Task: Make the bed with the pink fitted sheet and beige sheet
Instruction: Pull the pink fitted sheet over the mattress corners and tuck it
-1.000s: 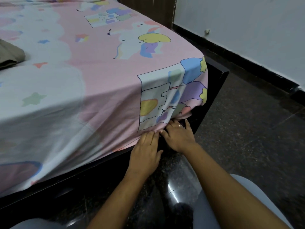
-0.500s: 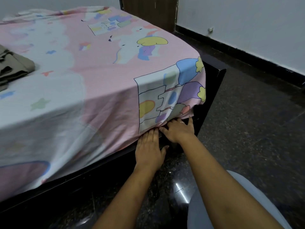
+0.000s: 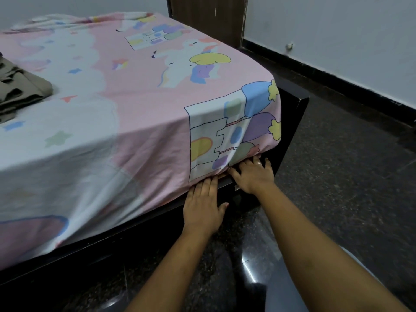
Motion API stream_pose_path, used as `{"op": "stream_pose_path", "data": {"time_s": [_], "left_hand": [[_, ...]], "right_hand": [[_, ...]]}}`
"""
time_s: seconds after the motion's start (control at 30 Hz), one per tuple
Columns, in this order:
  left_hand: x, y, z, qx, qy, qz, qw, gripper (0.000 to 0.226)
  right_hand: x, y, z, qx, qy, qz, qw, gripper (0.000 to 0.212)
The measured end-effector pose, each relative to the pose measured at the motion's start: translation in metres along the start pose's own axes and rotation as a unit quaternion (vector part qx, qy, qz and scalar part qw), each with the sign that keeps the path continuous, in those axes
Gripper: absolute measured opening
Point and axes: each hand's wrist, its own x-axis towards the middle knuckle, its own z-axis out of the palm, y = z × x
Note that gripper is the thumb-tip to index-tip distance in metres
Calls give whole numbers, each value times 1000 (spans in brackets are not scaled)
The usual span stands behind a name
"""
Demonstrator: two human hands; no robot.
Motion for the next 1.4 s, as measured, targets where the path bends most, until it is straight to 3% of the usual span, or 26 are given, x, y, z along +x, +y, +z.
{"op": "stream_pose_path", "data": {"time_s": [0.2,0.37,0.5,0.63,0.83,0.93,1.0,1.1,1.27,1.4], "left_hand": [[3,2,-6,-1,-30,-1,1000,76],[1,2,-13,-9,-56,1,998,77],[-11,-12,-24,-48,-56,27,997,71],[-34,-44,-37,-86,-14,9,996,57],[-84,-117,-56,-56,60,-76,994,55],[-97,-139,-70,-56,39,-117,991,46],[-101,-147,-85,-82,9,-151,985,32],[-115,-163,-105,-73,-35,-220,972,27],[-167,-202,-123,-17,-81,-306,948,46],[-170,-200,-115,-26,-75,-283,956,65]], "right_hand": [[11,13,-14,-43,7,-54,998,67],[5,15,-17,-5,6,-75,997,65],[4,5,-22,-24,-66,-51,996,66],[-10,-25,-30,-86,-135,-2,987,70],[-55,-99,-38,-137,-153,-66,976,59],[-83,-135,-42,-135,-141,-163,967,47],[-104,-168,-34,-68,-127,-265,954,49],[-126,-212,-10,-20,-78,-363,928,50],[-125,-234,23,-8,26,-397,917,50],[-124,-239,42,-19,100,-415,904,52]]}}
